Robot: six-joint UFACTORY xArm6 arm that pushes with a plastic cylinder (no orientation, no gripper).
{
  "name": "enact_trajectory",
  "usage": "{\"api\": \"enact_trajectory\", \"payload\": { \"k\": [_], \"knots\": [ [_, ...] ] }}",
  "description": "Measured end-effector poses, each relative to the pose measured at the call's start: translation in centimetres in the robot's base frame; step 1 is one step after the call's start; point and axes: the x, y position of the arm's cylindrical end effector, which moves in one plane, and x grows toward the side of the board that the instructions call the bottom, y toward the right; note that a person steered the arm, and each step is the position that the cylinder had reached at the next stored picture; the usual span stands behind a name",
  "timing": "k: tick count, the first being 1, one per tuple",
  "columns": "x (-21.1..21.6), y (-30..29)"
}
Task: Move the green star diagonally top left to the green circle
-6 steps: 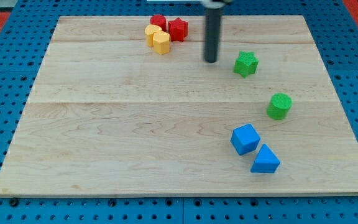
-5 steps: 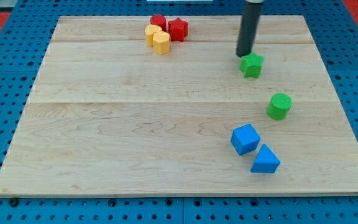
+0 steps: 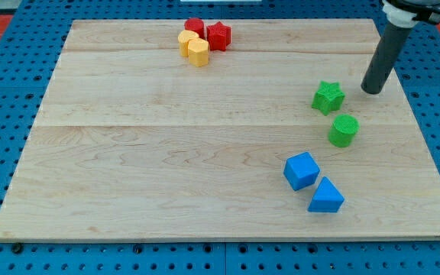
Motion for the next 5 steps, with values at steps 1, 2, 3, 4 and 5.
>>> {"api": "enact_trajectory", "payload": {
  "k": [1,2,3,4,5],
  "knots": [
    [0.3,-5.9],
    [0.4,-14.4],
    [0.7,-13.7],
    [4.2,-9.2],
    [4.7,-15.1]
  ]
}}
